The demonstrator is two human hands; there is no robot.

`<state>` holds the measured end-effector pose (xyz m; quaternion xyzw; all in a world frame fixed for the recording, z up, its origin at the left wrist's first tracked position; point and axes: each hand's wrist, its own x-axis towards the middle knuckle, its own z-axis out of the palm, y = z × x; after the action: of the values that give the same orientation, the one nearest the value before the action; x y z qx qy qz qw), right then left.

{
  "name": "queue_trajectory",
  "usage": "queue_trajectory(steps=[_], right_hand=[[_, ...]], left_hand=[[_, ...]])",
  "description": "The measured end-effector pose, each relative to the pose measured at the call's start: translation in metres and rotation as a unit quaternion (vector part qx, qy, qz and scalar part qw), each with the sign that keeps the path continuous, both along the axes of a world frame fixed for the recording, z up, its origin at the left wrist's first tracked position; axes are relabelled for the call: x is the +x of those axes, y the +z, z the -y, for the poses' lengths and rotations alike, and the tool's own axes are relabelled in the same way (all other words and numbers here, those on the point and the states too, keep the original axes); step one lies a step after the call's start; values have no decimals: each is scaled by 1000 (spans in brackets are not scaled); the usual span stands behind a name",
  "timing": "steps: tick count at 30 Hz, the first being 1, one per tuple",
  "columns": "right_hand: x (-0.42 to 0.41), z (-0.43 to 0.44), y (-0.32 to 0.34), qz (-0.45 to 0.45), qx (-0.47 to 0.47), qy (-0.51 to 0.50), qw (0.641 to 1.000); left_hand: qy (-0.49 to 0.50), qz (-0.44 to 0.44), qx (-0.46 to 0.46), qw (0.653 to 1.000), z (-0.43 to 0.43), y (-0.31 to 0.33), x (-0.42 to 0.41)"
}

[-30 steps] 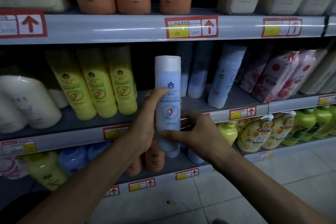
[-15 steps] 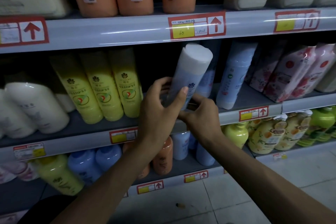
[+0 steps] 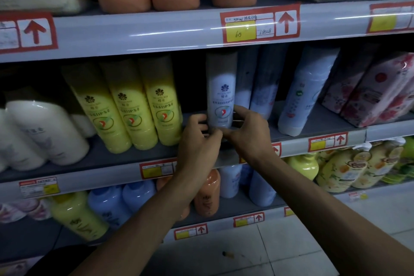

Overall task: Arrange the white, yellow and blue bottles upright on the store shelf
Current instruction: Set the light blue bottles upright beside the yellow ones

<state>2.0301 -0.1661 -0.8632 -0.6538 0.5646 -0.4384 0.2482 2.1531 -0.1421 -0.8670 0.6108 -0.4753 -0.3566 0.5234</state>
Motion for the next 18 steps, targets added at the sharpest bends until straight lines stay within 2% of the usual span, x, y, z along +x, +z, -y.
queue_trajectory(steps=[5,8,11,18], right_hand=[[1,-2,2,2,62,-28,998],[-3,-4,-6,41,124,-45,990],[-2,2,-11,55,133,-41,989],[7,16,-15,113,159,-1,981]], left_hand=[[5,38,55,998,5,1,2],[-9,66,75,995,3,1,0],[-10,85,78,993,6,1,0],[-14,35,70,997,24,0,3]])
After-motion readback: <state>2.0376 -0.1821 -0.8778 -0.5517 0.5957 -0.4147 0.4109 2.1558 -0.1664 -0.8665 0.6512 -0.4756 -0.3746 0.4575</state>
